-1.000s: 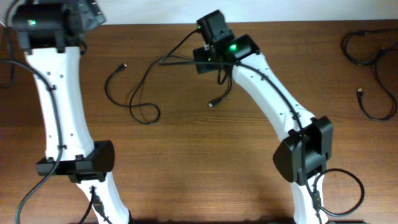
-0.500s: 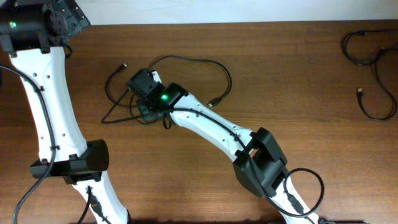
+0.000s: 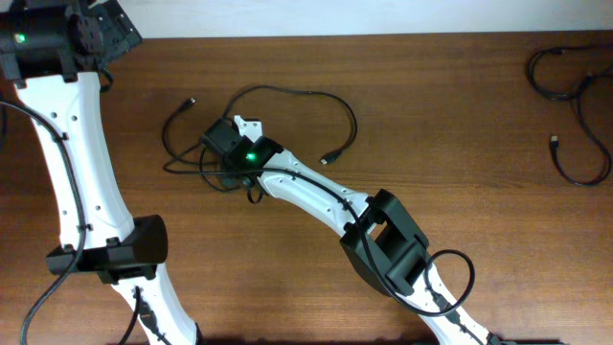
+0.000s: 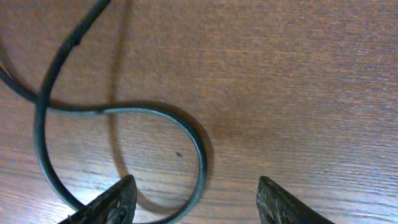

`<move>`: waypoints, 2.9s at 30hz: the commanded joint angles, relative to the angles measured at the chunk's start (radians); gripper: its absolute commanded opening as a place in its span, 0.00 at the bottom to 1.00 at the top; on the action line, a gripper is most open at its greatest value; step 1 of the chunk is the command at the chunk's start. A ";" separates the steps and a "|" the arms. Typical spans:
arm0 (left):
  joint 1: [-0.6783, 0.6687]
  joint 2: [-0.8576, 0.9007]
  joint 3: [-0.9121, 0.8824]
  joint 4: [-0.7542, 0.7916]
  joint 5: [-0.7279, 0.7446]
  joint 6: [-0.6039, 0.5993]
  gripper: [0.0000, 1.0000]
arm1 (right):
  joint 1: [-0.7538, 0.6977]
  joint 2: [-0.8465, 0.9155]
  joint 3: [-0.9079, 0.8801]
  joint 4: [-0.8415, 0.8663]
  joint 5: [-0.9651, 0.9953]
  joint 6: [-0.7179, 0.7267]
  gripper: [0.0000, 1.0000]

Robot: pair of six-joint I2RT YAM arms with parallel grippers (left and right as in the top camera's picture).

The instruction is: Untangle cables

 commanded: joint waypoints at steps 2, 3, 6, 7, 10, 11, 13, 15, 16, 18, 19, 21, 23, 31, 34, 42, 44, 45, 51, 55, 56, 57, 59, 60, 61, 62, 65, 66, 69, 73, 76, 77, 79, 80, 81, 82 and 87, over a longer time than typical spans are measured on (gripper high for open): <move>0.000 -0.031 0.007 -0.012 0.008 -0.010 0.99 | 0.008 0.035 -0.009 0.033 0.016 0.069 0.62; 0.000 -0.031 0.007 -0.013 0.007 -0.010 0.99 | 0.007 0.050 -0.009 0.031 0.016 0.080 0.62; 0.000 -0.031 0.007 -0.013 0.008 -0.010 0.99 | 0.007 0.084 -0.009 0.020 0.013 0.089 0.62; 0.000 -0.031 0.007 -0.013 0.007 -0.010 0.99 | 0.007 0.090 -0.009 0.018 0.013 0.103 0.61; -0.001 -0.031 0.007 -0.015 0.008 -0.010 0.99 | 0.007 0.095 -0.009 0.014 0.013 0.155 0.46; 0.000 -0.031 0.007 -0.018 0.008 -0.010 0.99 | 0.007 0.095 -0.009 0.014 0.013 0.159 0.25; 0.000 -0.031 0.007 -0.022 0.008 -0.010 0.99 | 0.007 0.097 -0.009 0.010 0.013 0.159 0.04; 0.000 -0.031 0.007 -0.025 0.008 -0.010 0.99 | 0.007 0.107 -0.009 0.002 0.016 0.159 0.04; -0.001 -0.031 0.007 -0.026 0.008 -0.010 0.99 | 0.007 0.114 -0.010 -0.002 0.016 0.159 0.04; -0.001 -0.031 0.007 -0.030 0.007 -0.010 0.99 | 0.007 0.153 -0.010 -0.018 0.016 0.159 0.04; -0.001 -0.031 0.007 -0.032 0.007 -0.010 0.99 | 0.007 0.169 -0.010 -0.030 0.019 0.159 0.04; -0.001 -0.031 0.007 -0.032 0.007 -0.010 0.99 | -0.017 0.177 -0.010 -0.067 0.056 0.204 0.04; -0.001 -0.031 0.007 -0.032 0.007 -0.010 0.99 | -0.082 0.172 -0.009 -0.093 0.069 0.210 0.04; -0.001 -0.031 0.007 -0.025 0.052 -0.010 0.99 | -0.438 0.064 -0.003 -0.156 0.096 -0.027 0.04; -0.001 -0.031 0.007 -0.026 0.052 -0.010 0.99 | -0.580 0.058 -0.003 -0.194 0.095 -0.038 0.04; -0.001 -0.031 0.007 -0.027 0.053 -0.010 0.99 | -0.920 -0.009 -0.003 -0.360 0.245 -0.060 0.04; -0.001 -0.031 0.007 -0.027 0.059 -0.010 0.99 | -0.979 -0.048 -0.003 -0.381 0.254 -0.061 0.04; -0.001 -0.031 0.007 -0.027 0.060 -0.010 0.99 | -1.002 -0.067 -0.003 -0.391 0.259 -0.060 0.04; -0.001 -0.031 0.007 -0.027 0.068 -0.010 0.99 | -1.063 -0.113 -0.003 -0.409 0.308 -0.060 0.04; -0.001 -0.031 0.007 -0.027 0.068 -0.010 0.99 | -1.082 -0.115 -0.003 -0.421 0.320 -0.060 0.04; -0.002 -0.031 0.007 -0.028 0.068 -0.010 0.99 | -1.089 -0.115 -0.003 -0.425 0.319 -0.060 0.04; -0.001 -0.031 0.007 -0.028 0.068 -0.010 0.99 | -1.098 -0.115 -0.003 -0.432 0.323 -0.056 0.04; -0.001 -0.031 0.007 -0.028 0.068 -0.010 0.99 | -1.122 -0.115 -0.003 -0.439 0.322 -0.053 0.04; -0.002 -0.031 0.007 -0.027 0.068 -0.010 0.99 | -1.123 -0.115 -0.003 -0.440 0.318 -0.060 0.04; -0.001 -0.031 0.007 -0.027 0.068 -0.010 0.99 | -1.122 -0.115 -0.003 -0.443 0.313 -0.062 0.04; -0.001 -0.031 0.007 -0.027 0.068 -0.010 0.99 | -1.122 -0.115 -0.003 -0.445 0.291 -0.063 0.75; -0.002 -0.031 0.007 -0.028 0.085 -0.010 0.99 | -1.120 -0.115 -0.003 -0.439 0.277 -0.064 0.98; -0.002 -0.031 0.007 -0.027 0.085 -0.010 0.99 | -1.120 -0.115 -0.003 -0.439 0.278 -0.065 0.97; -0.002 -0.031 0.007 -0.027 0.086 -0.010 0.99 | -1.120 -0.140 -0.003 -0.440 0.301 -0.084 0.97; -0.002 -0.031 0.007 -0.025 0.094 -0.010 0.99 | -1.113 -0.340 0.002 -0.414 0.304 -0.191 0.97; -0.002 -0.031 0.007 -0.020 0.135 -0.010 0.99 | -1.111 -0.542 0.002 -0.396 0.269 -0.365 0.98; -0.001 -0.031 0.007 -0.021 0.135 -0.010 0.99 | -1.111 -0.607 0.002 -0.393 0.243 -0.414 0.98; -0.001 -0.031 0.007 -0.021 0.135 -0.010 0.99 | -1.111 -0.699 0.002 -0.379 0.181 -0.475 0.97; -0.001 -0.031 0.007 -0.022 0.135 -0.010 0.99 | -1.111 -0.774 0.002 -0.365 0.110 -0.530 0.98; -0.001 -0.031 0.007 -0.024 0.135 -0.010 0.99 | -1.111 -0.816 0.002 -0.361 0.079 -0.535 0.98; -0.001 -0.031 0.007 -0.025 0.135 -0.010 0.99 | -1.111 -0.870 0.002 -0.360 0.027 -0.564 0.98; -0.001 -0.031 0.007 -0.029 0.135 -0.010 0.99 | -1.111 -0.998 0.002 -0.332 -0.147 -0.849 0.99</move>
